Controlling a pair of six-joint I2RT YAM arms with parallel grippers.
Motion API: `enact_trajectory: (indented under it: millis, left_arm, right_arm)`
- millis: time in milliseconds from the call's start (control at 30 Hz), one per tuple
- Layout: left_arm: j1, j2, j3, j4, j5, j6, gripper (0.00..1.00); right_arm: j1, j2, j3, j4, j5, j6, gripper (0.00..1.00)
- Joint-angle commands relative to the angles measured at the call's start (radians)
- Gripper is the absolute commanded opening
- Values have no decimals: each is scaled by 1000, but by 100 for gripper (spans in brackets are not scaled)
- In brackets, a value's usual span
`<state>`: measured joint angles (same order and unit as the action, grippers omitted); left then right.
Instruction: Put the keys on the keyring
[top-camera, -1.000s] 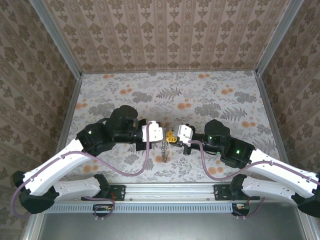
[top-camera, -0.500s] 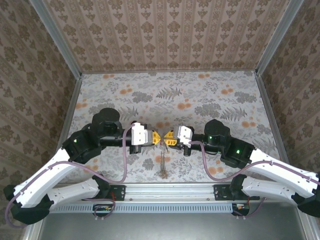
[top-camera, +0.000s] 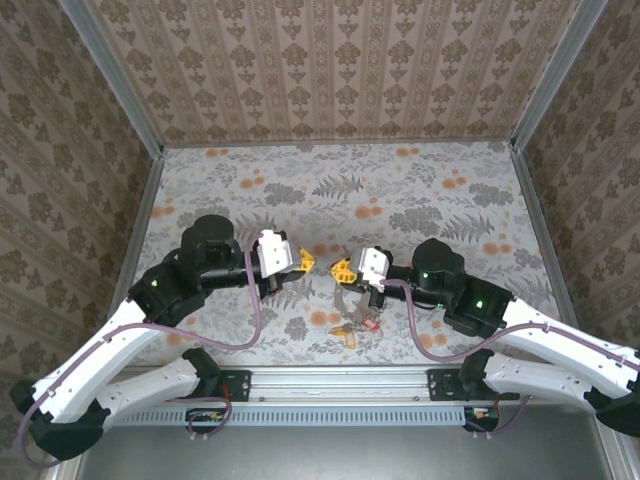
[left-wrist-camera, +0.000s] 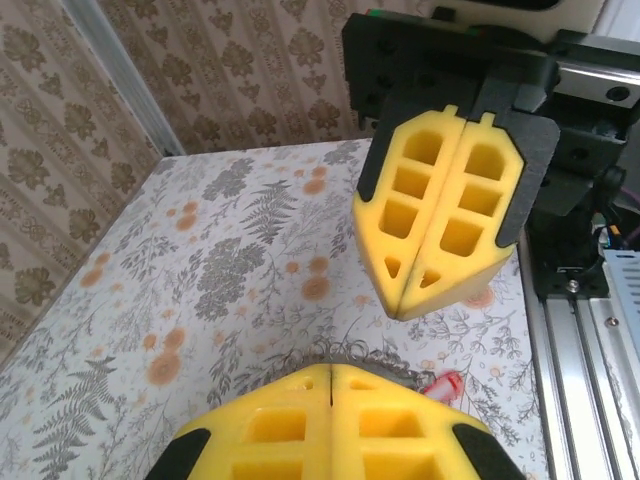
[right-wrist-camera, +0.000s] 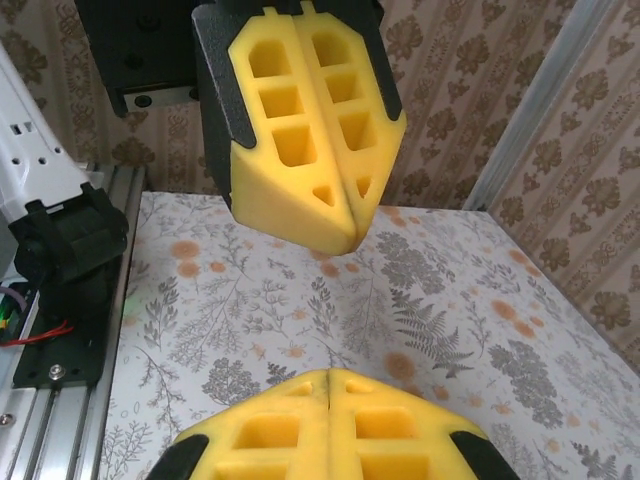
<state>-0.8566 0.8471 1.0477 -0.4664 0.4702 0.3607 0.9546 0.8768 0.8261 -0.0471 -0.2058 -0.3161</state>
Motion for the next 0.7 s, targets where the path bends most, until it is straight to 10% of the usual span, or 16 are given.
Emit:
enact_trajectory:
  millis: [0,233,667]
  left_arm:
    - [66,-27,-68,79,-27,-130,12]
    - [104,57,-91,138,0,-189,25]
    - [141,119,-208,240,19,-284,31]
  right_arm:
    - [-44,-49,-53,26,150,118,23]
    - [-283,-17,-34,-121,210,344,41]
    - [-586,265,-35,-260,-92,519,60]
